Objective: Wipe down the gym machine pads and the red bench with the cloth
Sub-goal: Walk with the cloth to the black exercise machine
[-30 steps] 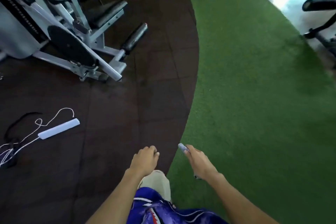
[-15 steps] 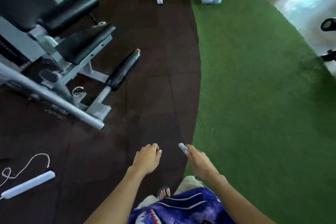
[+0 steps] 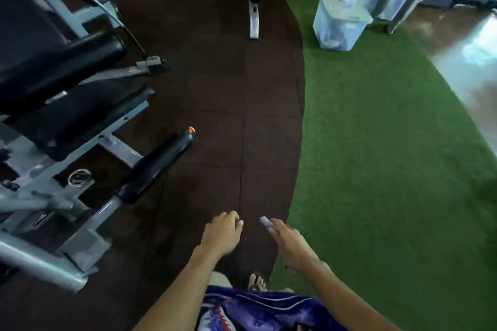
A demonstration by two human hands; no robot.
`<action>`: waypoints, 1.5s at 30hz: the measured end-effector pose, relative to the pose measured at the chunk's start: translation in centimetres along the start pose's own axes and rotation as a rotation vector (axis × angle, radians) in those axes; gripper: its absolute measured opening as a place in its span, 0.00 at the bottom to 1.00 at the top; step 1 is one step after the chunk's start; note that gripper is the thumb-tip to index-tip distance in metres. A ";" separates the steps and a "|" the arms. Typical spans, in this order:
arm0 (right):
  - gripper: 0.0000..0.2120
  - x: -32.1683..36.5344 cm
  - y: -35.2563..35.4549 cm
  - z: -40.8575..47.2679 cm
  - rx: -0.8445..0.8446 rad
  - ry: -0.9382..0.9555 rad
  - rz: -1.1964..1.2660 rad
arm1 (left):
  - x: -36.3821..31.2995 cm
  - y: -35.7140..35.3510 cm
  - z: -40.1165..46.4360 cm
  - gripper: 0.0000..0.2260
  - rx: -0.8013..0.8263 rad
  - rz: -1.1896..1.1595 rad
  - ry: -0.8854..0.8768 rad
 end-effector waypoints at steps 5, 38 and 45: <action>0.22 1.2 6.9 11.8 0.059 0.043 0.002 | -3.1 6.5 10.4 0.14 -0.008 -0.033 0.045; 0.23 45.5 33.5 90.3 0.604 0.468 -0.529 | 12.4 56.2 69.6 0.16 -0.378 -0.554 0.654; 0.16 63.1 22.5 96.3 0.788 0.658 -0.636 | 27.0 60.3 69.1 0.15 -0.443 -0.728 0.907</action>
Point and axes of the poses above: each hand's wrist, its own z-axis towards the middle knuckle, its own y-axis out of the back of the hand, x = y × z, the point moved 8 cm from there along z, towards the middle knuckle, and after that the axes turned 2 degrees about x, right-handed, at the moved point
